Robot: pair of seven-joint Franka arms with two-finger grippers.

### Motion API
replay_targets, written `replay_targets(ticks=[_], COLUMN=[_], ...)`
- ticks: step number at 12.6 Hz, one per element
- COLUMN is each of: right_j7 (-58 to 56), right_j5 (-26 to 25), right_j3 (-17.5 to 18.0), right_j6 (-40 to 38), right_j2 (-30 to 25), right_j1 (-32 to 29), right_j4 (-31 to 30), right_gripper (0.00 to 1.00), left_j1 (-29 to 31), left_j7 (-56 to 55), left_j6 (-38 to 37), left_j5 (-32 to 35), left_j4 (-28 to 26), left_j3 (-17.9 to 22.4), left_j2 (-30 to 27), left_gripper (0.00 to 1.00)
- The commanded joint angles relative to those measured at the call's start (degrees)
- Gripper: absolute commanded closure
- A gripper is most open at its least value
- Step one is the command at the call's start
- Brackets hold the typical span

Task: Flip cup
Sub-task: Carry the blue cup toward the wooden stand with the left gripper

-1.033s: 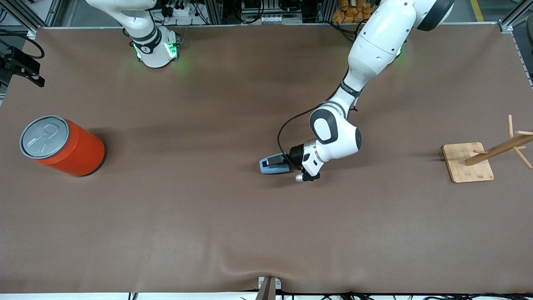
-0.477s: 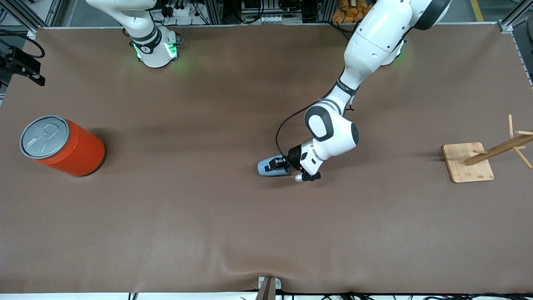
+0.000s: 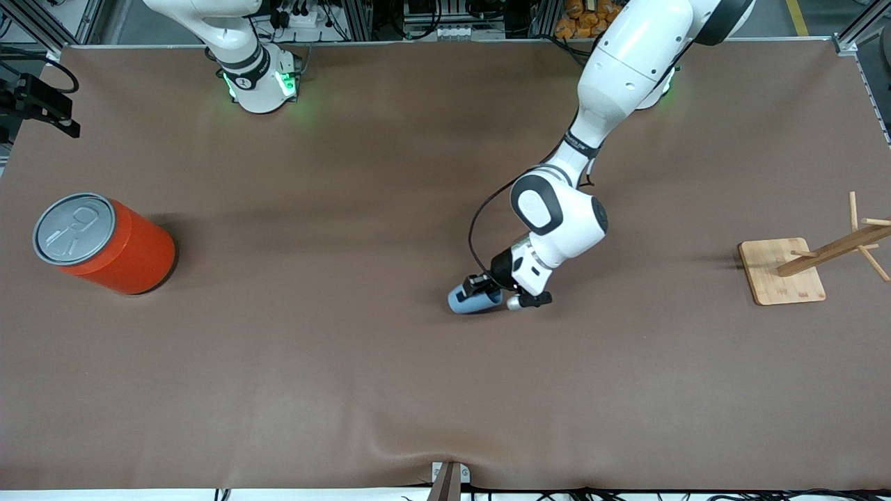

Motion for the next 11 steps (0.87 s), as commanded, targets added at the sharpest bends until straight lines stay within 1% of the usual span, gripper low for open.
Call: replay_targets(ticks=[1, 2, 3, 4, 6, 9, 11], right_j7=[-0.5, -0.5, -0.5, -0.6, -0.6, -0.4, -0.4], right_j5=[0.1, 0.1, 0.0, 0.0, 0.0, -0.1, 0.0], right_j3=[0.4, 0.4, 0.4, 0.3, 0.3, 0.3, 0.3], right_j6=[-1.1, -1.1, -1.1, -1.2, -1.1, -1.2, -1.1], right_j2=[0.7, 0.7, 0.7, 0.6, 0.6, 0.6, 0.7], right_j1=[-0.4, -0.4, -0.4, -0.4, -0.6, -0.6, -0.5], right_j4=[1.5, 1.5, 1.5, 1.5, 1.5, 1.5, 1.5], right_gripper=[0.0, 0.0, 0.0, 0.0, 0.0, 0.0, 0.0], left_j1=[0.0, 0.3, 1.5, 2.6, 6.4, 12.0, 14.6], left_j7=[-0.4, -0.5, -0.5, -0.5, -0.5, -0.5, -0.8], left_j6=[0.6, 0.4, 0.4, 0.3, -0.5, -6.2, -10.7], left_j5=[1.7, 4.2, 5.8, 8.1, 13.5, 21.5, 24.6], left_j4=[-4.0, -5.1, -6.4, -7.1, -10.5, -13.9, -14.9], left_j3=[3.9, 5.0, 5.3, 5.3, 5.2, 5.3, 5.7], left_j2=[-3.9, -4.7, -4.8, -5.1, -7.8, -12.4, -15.0], left_gripper=[1.0, 1.0, 1.0, 1.0, 1.0, 1.0, 1.0])
